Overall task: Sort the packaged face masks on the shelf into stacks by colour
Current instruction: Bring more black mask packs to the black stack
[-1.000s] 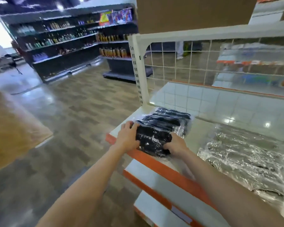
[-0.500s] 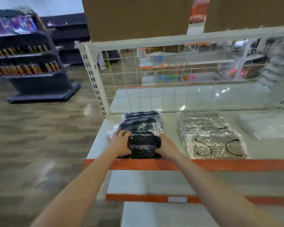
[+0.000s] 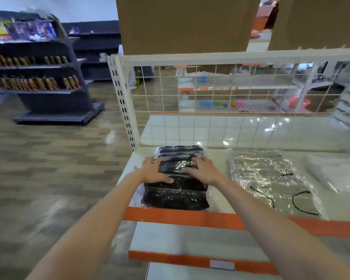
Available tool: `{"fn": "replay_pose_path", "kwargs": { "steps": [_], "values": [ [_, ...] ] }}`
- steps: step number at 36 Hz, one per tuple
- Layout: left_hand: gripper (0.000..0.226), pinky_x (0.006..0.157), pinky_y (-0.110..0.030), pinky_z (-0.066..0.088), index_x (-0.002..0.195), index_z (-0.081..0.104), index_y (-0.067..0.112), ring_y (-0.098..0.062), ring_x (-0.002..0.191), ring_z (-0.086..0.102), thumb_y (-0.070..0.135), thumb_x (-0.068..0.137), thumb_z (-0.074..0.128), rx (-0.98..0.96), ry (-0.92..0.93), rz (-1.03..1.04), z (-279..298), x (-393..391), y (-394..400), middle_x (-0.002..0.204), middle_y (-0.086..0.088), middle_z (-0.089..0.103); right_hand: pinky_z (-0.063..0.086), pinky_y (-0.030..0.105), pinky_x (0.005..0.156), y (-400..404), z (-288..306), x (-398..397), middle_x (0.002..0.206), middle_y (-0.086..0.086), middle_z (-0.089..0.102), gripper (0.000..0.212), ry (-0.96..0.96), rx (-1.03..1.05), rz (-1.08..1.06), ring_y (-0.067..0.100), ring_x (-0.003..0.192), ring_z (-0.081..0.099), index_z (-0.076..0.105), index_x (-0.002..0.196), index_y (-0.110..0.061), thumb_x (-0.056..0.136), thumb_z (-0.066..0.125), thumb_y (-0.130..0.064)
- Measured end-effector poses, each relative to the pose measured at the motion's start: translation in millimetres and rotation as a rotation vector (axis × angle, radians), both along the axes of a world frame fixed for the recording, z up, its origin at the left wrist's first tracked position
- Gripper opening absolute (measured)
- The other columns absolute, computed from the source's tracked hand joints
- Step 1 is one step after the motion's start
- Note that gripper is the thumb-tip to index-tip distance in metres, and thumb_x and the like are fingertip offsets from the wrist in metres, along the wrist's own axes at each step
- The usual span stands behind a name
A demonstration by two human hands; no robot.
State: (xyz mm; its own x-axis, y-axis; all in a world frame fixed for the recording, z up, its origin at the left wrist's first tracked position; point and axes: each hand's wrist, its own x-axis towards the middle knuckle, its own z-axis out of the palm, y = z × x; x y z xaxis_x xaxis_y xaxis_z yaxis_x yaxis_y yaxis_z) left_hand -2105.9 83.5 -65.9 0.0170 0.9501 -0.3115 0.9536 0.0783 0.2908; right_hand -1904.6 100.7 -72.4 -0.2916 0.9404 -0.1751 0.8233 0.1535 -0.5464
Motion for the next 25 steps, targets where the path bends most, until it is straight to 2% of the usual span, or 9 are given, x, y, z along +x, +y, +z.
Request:
{"fn": "replay_pose_path", "kwargs": {
  "steps": [3,7,11,14,17,19,21,23,25],
  "values": [
    [0.092,0.116,-0.054,0.014,0.151,0.015,0.024,-0.028,0.146,0.008,0.067,0.08,0.055,0.052,-0.038,0.087,-8.7,-13.0,3.7,0.159,-0.009,0.008,0.018,0.043,0.116,8.5,-5.4,0.3,0.156,0.012,0.019,0.062,0.001,-0.016,-0.029,0.031,0.143,0.015,0.029,0.146,-0.009,0.096,0.04,-0.045],
    [0.078,0.117,-0.046,0.018,0.15,0.021,0.013,-0.029,0.144,0.018,0.059,0.09,0.045,0.055,-0.112,0.211,-12.8,-20.3,0.1,0.156,-0.012,0.018,0.027,0.041,0.112,11.1,-13.0,5.6,0.149,0.016,0.033,0.057,0.1,-0.101,-0.161,0.034,0.137,0.029,0.026,0.145,-0.008,0.098,0.042,-0.036],
    [0.068,0.116,-0.038,0.019,0.149,0.021,0.009,-0.027,0.142,0.022,0.047,0.097,0.042,0.049,-0.25,0.248,-8.4,-15.0,-4.0,0.155,-0.012,0.023,0.022,0.04,0.114,12.8,-16.4,10.7,0.156,0.011,0.02,0.064,0.24,-0.148,-0.185,0.032,0.141,0.023,0.015,0.15,-0.013,0.098,0.044,-0.035],
    [0.058,0.108,-0.031,0.027,0.146,0.027,0.007,-0.027,0.136,0.034,0.037,0.099,0.043,0.026,-0.414,0.298,-4.0,-6.5,-8.1,0.15,-0.013,0.033,0.023,0.041,0.113,11.6,-16.3,13.9,0.156,0.011,0.018,0.068,0.4,-0.199,-0.269,0.032,0.141,0.024,0.011,0.15,-0.011,0.097,0.048,-0.033],
    [0.06,0.092,-0.026,0.035,0.144,0.028,0.006,-0.025,0.125,0.045,0.036,0.096,0.049,0.007,-0.556,0.369,-6.3,-4.8,-8.2,0.144,-0.014,0.041,0.025,0.043,0.112,13.7,-18.0,17.0,0.156,0.012,0.018,0.076,0.538,-0.264,-0.329,0.034,0.139,0.027,0.008,0.15,-0.01,0.094,0.053,-0.034],
    [0.065,0.083,-0.022,0.036,0.144,0.027,0.006,-0.018,0.11,0.047,0.035,0.093,0.056,0.018,-0.63,0.411,-7.2,-7.2,-9.4,0.142,-0.013,0.042,0.025,0.045,0.114,13.5,-18.0,17.9,0.156,0.012,0.018,0.079,0.584,-0.293,-0.357,0.034,0.139,0.028,0.008,0.15,-0.011,0.092,0.056,-0.036],
    [0.071,0.084,-0.023,0.04,0.143,0.027,0.006,-0.015,0.105,0.047,0.034,0.089,0.063,0.054,-0.681,0.443,-11.3,-12.2,-8.8,0.138,-0.011,0.043,0.026,0.046,0.114,9.5,-15.8,17.9,0.156,0.012,0.02,0.081,0.618,-0.307,-0.364,0.033,0.138,0.029,0.009,0.15,-0.011,0.091,0.058,-0.037],
    [0.079,0.092,-0.03,0.046,0.142,0.028,0.008,-0.02,0.109,0.052,0.036,0.082,0.071,0.087,-0.742,0.467,-13.8,-16.4,-7.9,0.136,-0.012,0.046,0.026,0.045,0.114,5.8,-15.6,17.6,0.154,0.013,0.023,0.082,0.672,-0.323,-0.352,0.032,0.138,0.03,0.013,0.149,-0.008,0.089,0.06,-0.038],
    [0.085,0.098,-0.035,0.045,0.141,0.029,0.007,-0.023,0.111,0.053,0.038,0.077,0.074,0.107,-0.776,0.475,-12.3,-18.4,-9.6,0.132,-0.013,0.047,0.025,0.043,0.112,4.4,-17.0,17.1,0.149,0.016,0.032,0.074,0.716,-0.324,-0.317,0.03,0.135,0.034,0.022,0.144,-0.001,0.089,0.059,-0.035]
  ]
}}
